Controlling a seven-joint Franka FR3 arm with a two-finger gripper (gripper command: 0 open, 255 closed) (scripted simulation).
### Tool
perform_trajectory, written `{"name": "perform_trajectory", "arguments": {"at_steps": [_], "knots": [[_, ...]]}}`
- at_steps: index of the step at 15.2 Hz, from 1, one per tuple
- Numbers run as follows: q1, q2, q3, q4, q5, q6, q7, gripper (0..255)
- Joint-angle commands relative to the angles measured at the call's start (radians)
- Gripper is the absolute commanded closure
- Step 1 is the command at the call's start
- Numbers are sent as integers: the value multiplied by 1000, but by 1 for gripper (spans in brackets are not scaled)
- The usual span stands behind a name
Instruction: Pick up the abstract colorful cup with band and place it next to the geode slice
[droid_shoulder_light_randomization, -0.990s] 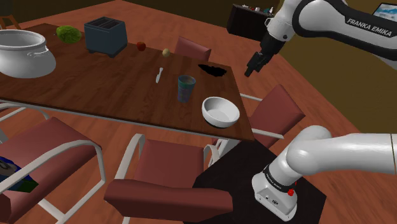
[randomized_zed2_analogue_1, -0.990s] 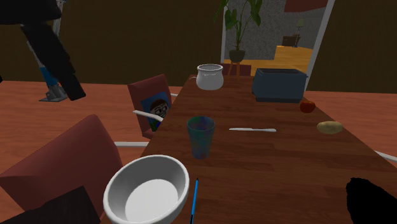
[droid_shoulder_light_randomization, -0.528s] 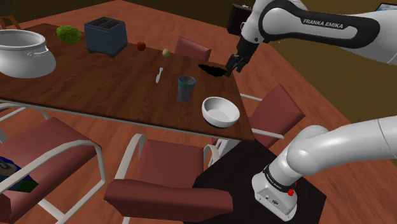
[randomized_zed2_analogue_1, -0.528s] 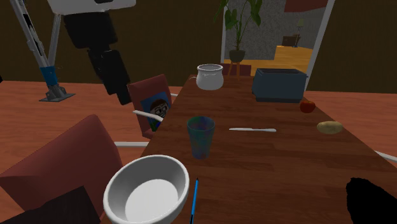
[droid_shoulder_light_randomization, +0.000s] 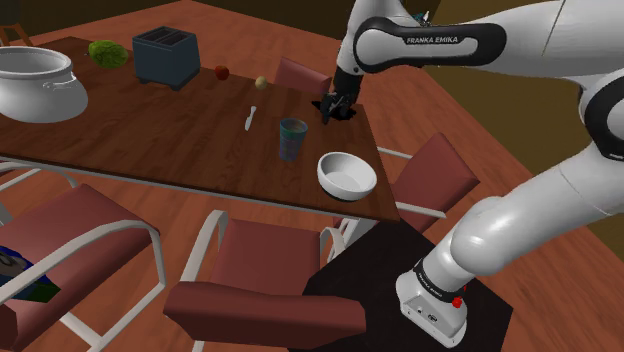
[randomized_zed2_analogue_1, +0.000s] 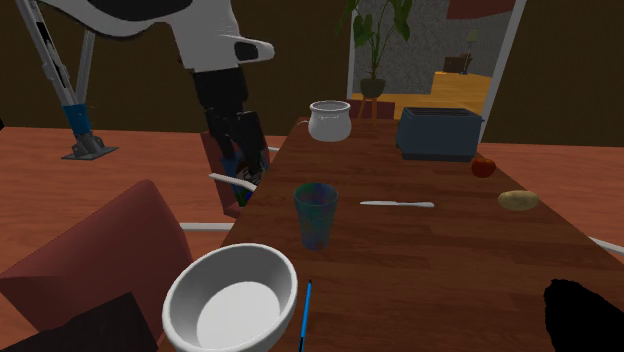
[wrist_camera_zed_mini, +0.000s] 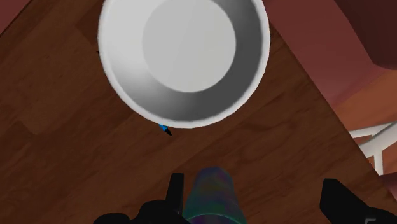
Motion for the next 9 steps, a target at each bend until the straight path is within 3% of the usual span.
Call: {"name": "perform_trajectory", "arguments": {"at_steps": [1,9], "knots": [[2,86,9,57,-11,17,13,0],[23,414,33,318,-66,35,67,0]]}}
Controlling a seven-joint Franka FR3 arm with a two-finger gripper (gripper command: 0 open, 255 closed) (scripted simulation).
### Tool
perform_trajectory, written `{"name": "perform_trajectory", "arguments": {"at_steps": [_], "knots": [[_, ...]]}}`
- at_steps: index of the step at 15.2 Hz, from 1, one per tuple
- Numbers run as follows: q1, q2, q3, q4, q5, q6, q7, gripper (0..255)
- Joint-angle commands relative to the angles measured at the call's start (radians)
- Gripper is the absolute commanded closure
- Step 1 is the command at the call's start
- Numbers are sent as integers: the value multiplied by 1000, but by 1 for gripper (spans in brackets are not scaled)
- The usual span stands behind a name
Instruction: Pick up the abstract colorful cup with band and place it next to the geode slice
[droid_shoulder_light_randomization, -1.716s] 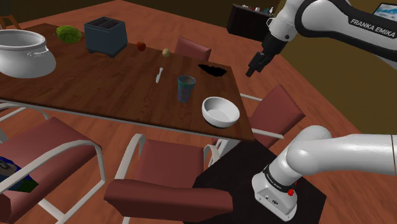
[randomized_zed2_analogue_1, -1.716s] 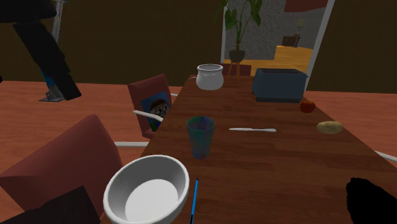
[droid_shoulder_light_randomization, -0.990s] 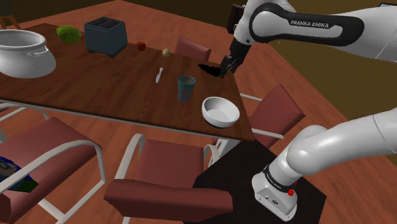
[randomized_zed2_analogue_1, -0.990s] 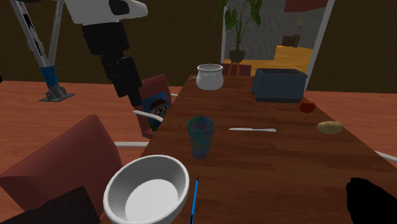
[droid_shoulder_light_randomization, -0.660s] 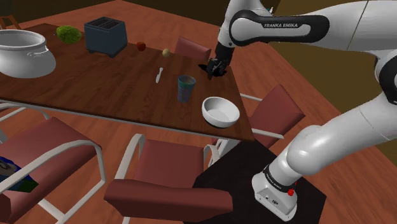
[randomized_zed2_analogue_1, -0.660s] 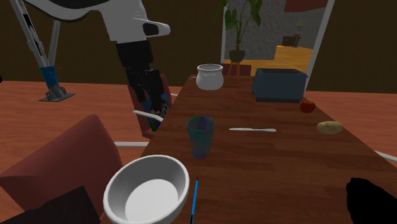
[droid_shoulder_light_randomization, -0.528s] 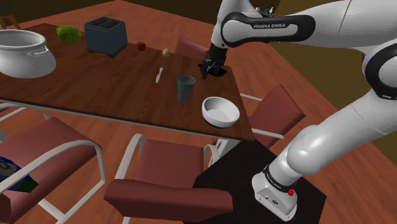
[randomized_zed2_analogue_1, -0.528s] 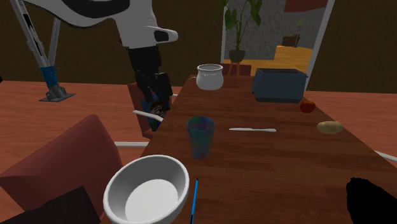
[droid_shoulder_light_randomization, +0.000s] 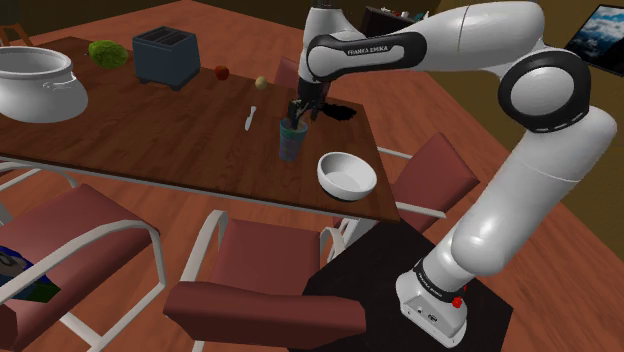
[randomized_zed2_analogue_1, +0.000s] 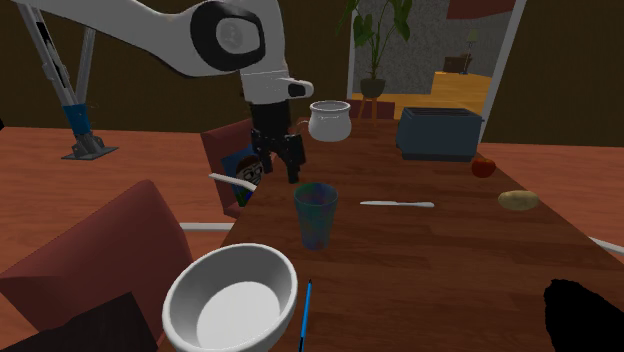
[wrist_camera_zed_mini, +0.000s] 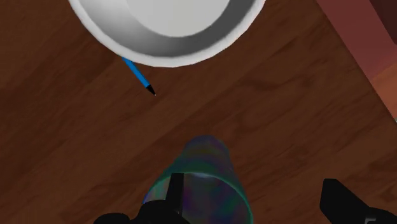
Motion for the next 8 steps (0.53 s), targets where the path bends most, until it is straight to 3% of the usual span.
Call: {"name": "perform_trajectory", "arguments": {"at_steps": [1,5,8], "knots": [[8,99,4,97,-16,-11,13,0],[29,273,4,272,-42,-38,30,0],[29,282,2,259,-45,-15,31,0]]}}
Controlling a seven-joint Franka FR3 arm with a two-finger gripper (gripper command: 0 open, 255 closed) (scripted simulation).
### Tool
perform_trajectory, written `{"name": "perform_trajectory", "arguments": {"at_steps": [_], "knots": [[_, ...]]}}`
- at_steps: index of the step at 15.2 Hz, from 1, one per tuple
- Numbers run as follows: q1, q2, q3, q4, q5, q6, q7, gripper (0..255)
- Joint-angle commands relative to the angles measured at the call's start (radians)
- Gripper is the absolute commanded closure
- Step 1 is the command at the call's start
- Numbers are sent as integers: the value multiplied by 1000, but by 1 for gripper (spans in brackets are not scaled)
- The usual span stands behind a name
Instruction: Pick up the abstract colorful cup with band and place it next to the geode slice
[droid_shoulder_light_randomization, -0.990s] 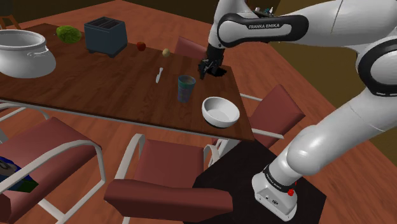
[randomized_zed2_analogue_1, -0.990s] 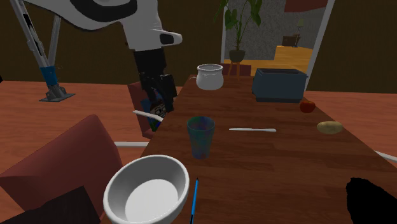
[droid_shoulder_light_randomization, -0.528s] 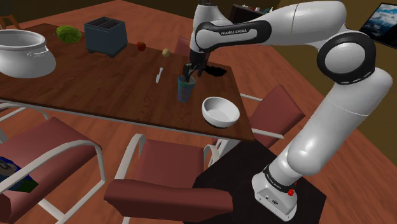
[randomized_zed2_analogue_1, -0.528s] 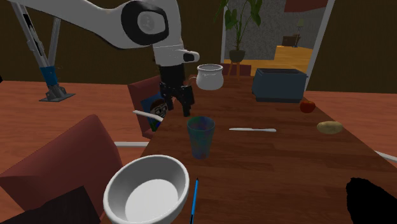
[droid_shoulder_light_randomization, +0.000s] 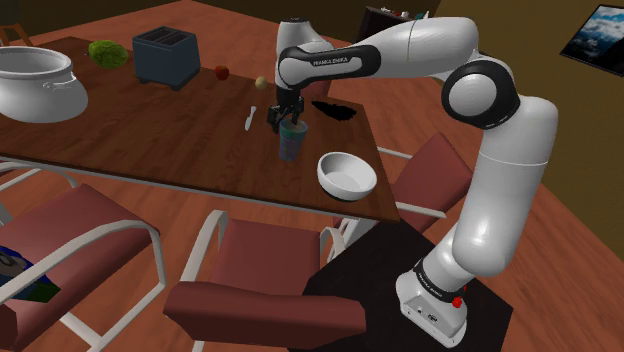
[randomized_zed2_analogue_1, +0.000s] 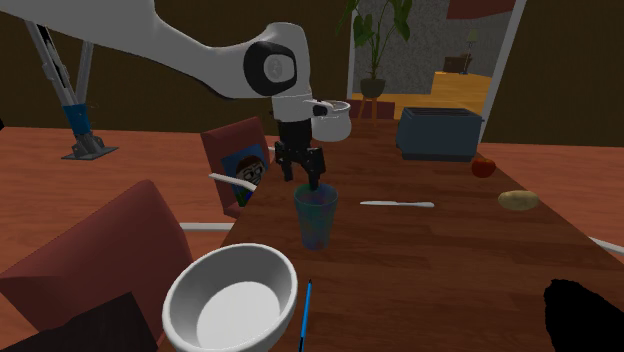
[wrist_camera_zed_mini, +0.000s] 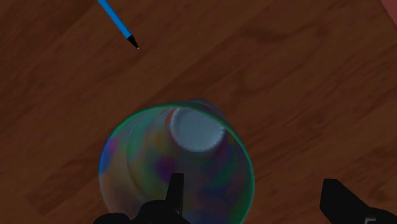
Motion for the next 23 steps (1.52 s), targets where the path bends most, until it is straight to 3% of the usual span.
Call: {"name": "perform_trajectory", "arguments": {"at_steps": [1,5,13,14,23], "knots": [[0,13,-1,-10,-3,23,2,0],[-3,33,-5,-43,-8,75,6,0],[-3,33,-5,-43,-8,75,6,0],[-3,33,-5,-43,-8,75,6,255],[-3,33,-5,-43,-8,75,6,255]]}}
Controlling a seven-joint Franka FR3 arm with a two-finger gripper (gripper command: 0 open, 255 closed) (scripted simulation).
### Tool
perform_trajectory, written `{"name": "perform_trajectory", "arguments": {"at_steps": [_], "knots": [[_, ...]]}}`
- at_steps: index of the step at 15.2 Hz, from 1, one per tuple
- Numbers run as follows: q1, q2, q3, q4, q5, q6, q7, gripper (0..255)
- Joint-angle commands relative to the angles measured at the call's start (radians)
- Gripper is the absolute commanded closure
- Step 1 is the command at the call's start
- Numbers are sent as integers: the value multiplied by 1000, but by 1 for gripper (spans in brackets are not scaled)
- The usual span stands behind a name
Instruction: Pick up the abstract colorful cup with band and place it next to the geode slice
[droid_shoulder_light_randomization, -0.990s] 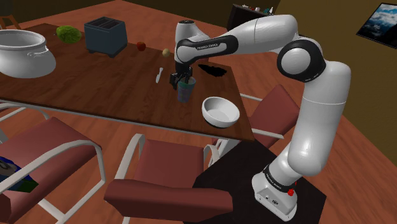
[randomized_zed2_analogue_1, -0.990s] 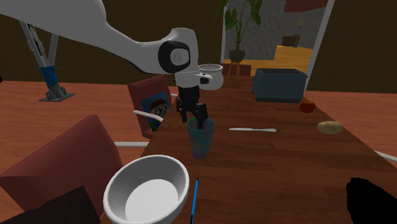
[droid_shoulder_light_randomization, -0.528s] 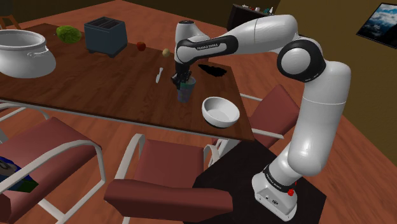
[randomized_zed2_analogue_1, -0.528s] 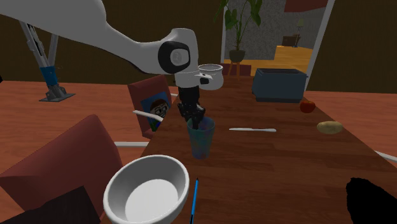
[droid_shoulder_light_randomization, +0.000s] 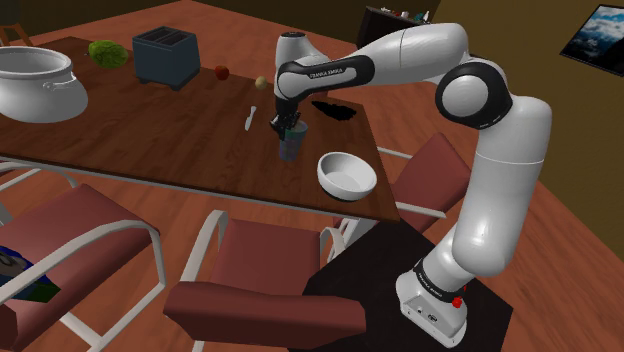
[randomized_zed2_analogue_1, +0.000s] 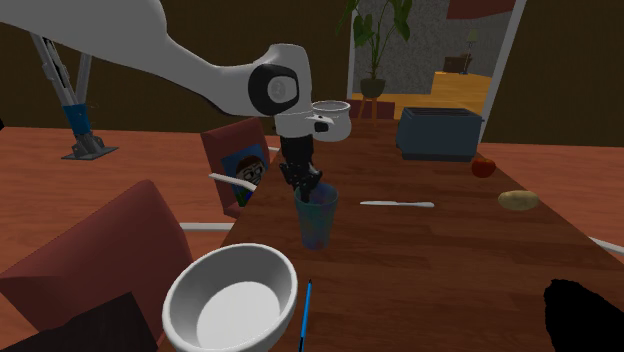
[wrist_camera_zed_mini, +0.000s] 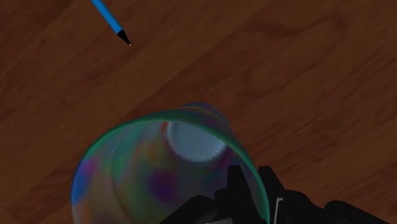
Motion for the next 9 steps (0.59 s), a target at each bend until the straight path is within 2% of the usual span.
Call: {"name": "perform_trajectory", "arguments": {"at_steps": [1,9], "knots": [[0,-4,0,6,1,-11,-2,255],[0,-36,3,67,10,-104,-15,255]]}}
